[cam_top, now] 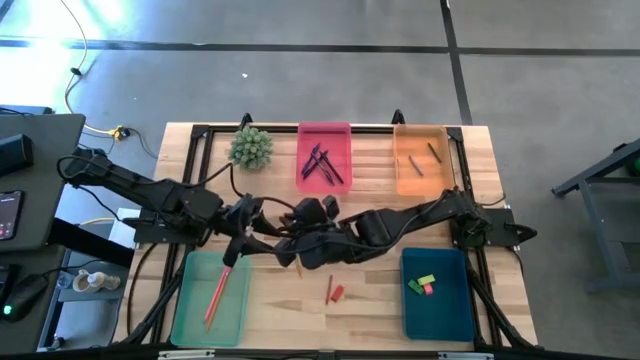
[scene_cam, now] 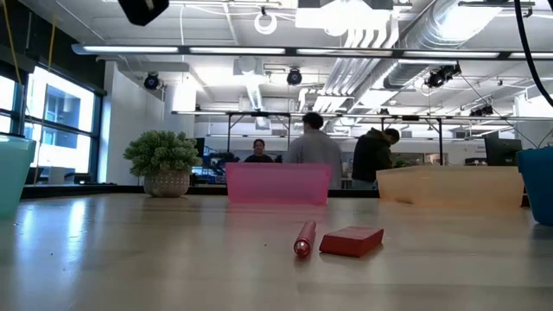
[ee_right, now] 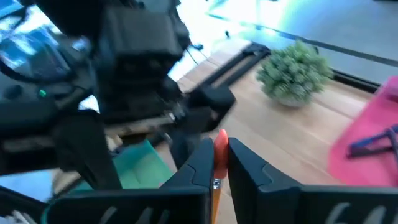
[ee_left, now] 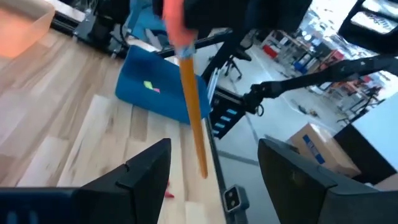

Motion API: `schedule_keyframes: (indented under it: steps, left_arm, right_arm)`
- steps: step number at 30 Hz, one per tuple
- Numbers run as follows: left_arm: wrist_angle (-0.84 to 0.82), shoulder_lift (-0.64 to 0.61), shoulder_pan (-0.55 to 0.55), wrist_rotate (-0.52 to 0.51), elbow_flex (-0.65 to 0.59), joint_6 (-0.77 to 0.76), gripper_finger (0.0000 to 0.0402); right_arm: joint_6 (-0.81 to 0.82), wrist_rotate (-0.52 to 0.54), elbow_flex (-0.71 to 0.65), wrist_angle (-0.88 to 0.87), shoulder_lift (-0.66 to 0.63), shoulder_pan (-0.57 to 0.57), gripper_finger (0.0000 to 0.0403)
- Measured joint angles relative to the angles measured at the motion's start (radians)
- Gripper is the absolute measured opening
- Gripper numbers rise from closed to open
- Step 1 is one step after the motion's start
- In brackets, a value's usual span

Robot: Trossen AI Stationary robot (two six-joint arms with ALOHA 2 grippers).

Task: Sort crayons/erasers/pens/pencils in bins
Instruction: Put the orange pencil into the green bin

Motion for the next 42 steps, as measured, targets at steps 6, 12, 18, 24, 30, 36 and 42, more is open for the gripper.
schedule_keyframes:
  steps: [6,12,18,24,30,36,42]
  left_arm:
    - [0.080,0.006,0.000,0.000,0.000,0.001,0.0229]
    - [0.128,0.005,0.000,0.000,0.000,0.001,0.0214]
    - [0.130,0.005,0.000,-0.001,0.000,0.001,0.0153]
    - [0.128,0.005,0.000,-0.003,0.000,0.001,0.0079]
    - [0.124,0.006,0.001,-0.009,-0.001,0.013,0.0016]
    - [0.108,0.006,0.001,-0.028,-0.001,0.017,0.0014]
    - [0.060,0.004,0.001,-0.028,0.000,0.018,0.0015]
  right_arm:
    - [-0.066,-0.005,0.000,0.124,-0.002,-0.002,0.0012]
    - [-0.076,-0.018,0.000,0.170,-0.002,-0.013,0.0012]
    - [-0.101,-0.018,0.000,0.198,-0.002,-0.014,0.0012]
    - [-0.101,-0.042,0.000,0.199,-0.002,-0.022,0.0012]
    - [-0.110,-0.063,0.000,0.205,-0.002,-0.026,0.0012]
    - [-0.120,-0.069,0.000,0.199,-0.002,-0.027,0.0012]
    - [-0.134,-0.074,0.000,0.178,-0.001,-0.027,0.0023]
